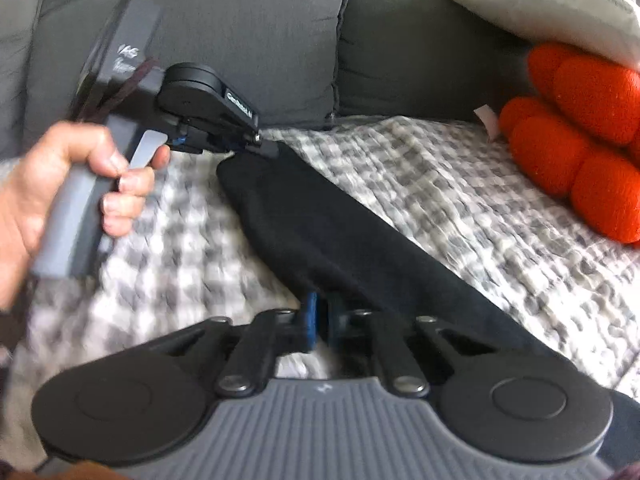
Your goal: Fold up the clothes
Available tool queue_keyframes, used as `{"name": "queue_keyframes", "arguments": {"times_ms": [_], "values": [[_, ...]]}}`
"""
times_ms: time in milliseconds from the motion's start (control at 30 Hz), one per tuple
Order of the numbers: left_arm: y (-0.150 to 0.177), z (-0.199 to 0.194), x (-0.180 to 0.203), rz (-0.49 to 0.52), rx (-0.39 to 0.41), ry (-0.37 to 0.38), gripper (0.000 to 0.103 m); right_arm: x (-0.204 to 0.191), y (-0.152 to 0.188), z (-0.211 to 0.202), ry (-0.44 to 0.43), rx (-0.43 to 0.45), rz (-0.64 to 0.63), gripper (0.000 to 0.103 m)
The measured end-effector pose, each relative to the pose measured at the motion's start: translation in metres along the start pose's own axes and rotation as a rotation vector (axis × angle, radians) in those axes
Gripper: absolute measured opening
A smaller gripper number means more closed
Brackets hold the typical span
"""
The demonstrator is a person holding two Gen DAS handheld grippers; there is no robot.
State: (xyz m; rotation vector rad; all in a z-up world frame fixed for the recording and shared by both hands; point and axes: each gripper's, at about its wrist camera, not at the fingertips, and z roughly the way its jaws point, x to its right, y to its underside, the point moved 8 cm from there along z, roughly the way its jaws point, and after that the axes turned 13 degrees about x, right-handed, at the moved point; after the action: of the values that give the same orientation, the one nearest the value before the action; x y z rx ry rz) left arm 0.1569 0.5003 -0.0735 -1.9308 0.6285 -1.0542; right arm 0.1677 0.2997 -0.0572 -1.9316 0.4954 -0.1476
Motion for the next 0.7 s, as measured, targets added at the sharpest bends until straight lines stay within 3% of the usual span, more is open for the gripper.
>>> {"name": "queue_keyframes", "arguments": {"times_ms": [100, 167, 267, 400, 467, 533, 700], "values": [[-0.004, 0.000, -0.002, 0.021, 0.032, -0.033, 0.004, -0.002, 0.000, 0.007, -0.006, -0.003, -0.007, 0.000], [0.007, 0.012, -0.010, 0.026, -0.017, -0.073, 0.004, -0.008, 0.007, 0.014, -0.010, -0.029, -0.025, 0.000], [0.017, 0.022, -0.017, -0.005, -0.073, -0.073, 0.006, -0.007, 0.010, 0.011, -0.007, -0.053, 0.016, 0.012], [0.014, 0.022, -0.014, -0.040, -0.075, -0.028, 0.025, 0.010, 0.002, -0.020, 0.056, -0.047, 0.047, 0.015], [0.016, 0.024, -0.011, -0.038, -0.075, -0.021, 0.026, 0.029, 0.003, -0.041, 0.110, -0.035, 0.060, 0.025], [0.016, 0.025, -0.009, -0.033, -0.073, -0.015, 0.027, 0.053, 0.005, -0.067, 0.187, -0.003, 0.069, 0.058], [0.020, 0.033, -0.003, -0.007, -0.069, -0.008, 0.028, 0.120, 0.017, -0.131, 0.391, 0.070, 0.106, 0.058]]}}
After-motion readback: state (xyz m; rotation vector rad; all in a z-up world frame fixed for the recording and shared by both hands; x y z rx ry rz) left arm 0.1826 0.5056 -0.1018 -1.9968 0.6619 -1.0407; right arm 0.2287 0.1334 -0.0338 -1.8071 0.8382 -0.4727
